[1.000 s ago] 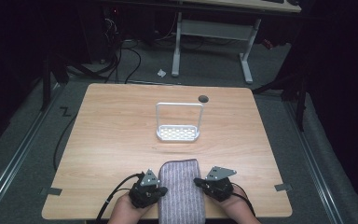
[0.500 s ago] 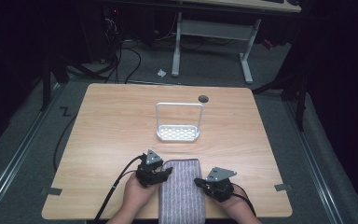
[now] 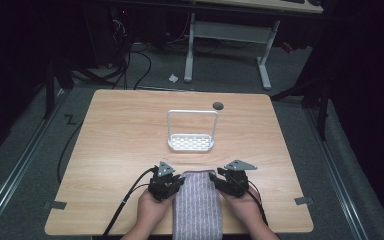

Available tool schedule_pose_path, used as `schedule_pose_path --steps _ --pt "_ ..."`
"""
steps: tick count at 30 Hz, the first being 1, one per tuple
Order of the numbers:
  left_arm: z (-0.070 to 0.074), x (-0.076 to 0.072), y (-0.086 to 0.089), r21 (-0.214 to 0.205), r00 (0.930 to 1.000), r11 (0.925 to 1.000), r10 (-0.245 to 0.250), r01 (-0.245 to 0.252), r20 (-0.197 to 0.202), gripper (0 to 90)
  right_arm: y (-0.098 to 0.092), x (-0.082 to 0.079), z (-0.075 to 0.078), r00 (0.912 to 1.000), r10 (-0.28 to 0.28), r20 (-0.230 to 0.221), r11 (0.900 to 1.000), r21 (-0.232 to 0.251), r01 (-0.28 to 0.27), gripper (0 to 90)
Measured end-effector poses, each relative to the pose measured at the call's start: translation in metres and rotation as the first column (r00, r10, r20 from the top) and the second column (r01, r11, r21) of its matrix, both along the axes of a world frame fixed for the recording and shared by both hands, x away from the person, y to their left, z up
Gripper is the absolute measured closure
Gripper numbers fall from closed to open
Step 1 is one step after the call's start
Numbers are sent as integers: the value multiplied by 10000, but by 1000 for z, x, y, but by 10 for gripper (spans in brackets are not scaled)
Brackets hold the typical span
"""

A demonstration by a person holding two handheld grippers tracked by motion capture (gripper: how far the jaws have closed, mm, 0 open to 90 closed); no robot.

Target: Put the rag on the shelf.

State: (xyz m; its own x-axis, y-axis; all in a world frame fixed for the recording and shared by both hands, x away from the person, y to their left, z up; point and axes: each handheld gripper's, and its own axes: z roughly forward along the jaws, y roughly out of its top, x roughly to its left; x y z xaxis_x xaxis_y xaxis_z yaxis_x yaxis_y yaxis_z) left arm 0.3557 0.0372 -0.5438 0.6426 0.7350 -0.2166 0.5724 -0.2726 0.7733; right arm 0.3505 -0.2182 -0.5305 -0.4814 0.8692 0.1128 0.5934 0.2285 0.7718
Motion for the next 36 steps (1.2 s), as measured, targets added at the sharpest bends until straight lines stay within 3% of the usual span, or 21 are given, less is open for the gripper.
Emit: schedule_pose_path --steps 2,6,10,12,16,18,20,21,22,25,28,32,36 --pt "0 0 1 -46 10000 10000 9 -9 -31 778 3 5 -6 9988 -94 -491 10000 -11 94 559" --pt "0 0 1 -24 10000 10000 38 -38 -14 776 8 2 -7 9995 -38 -322 9997 -252 30 670" --pt "0 -2 -2 172 9998 9997 141 -143 156 781 17 -6 -9 9994 313 165 9955 -899 -297 821" --pt "1 -4 -2 193 9990 9996 204 -212 388 786 19 -9 -8 9975 599 374 9924 -1096 -555 839" --pt "4 -12 1 -226 9954 9985 519 -503 799 789 19 -16 -2 9928 524 1076 9959 -796 -439 839" --pt "7 -18 1 -523 9907 9972 591 -530 1224 789 21 -23 1 9858 415 1626 9968 -737 -298 838" --pt "12 -26 -1 -574 9789 9968 661 -560 1932 789 24 -29 4 9750 341 2198 9968 -787 -172 838" --pt "12 -26 -1 -574 9789 9968 661 -560 1932 789 25 -32 5 9681 332 2484 9967 -800 -137 838" --pt "18 -34 -3 -588 9654 9963 754 -626 2496 789 26 -35 6 9624 299 2700 9968 -796 -86 838" --pt "26 -43 -3 -734 9458 9946 922 -728 3113 789 27 -43 11 9450 152 3267 9979 -646 63 838" --pt "32 -50 -3 -872 9288 9932 1030 -768 3560 789 27 -50 18 9236 63 3832 9983 -562 165 838" --pt "36 -55 -4 -976 9112 9920 1129 -805 3962 789 24 -57 26 8936 -47 4489 9991 -348 227 838" --pt "39 -58 -3 -1156 9004 9897 1256 -846 4164 790 22 -59 30 8881 -88 4595 9996 -206 206 838"
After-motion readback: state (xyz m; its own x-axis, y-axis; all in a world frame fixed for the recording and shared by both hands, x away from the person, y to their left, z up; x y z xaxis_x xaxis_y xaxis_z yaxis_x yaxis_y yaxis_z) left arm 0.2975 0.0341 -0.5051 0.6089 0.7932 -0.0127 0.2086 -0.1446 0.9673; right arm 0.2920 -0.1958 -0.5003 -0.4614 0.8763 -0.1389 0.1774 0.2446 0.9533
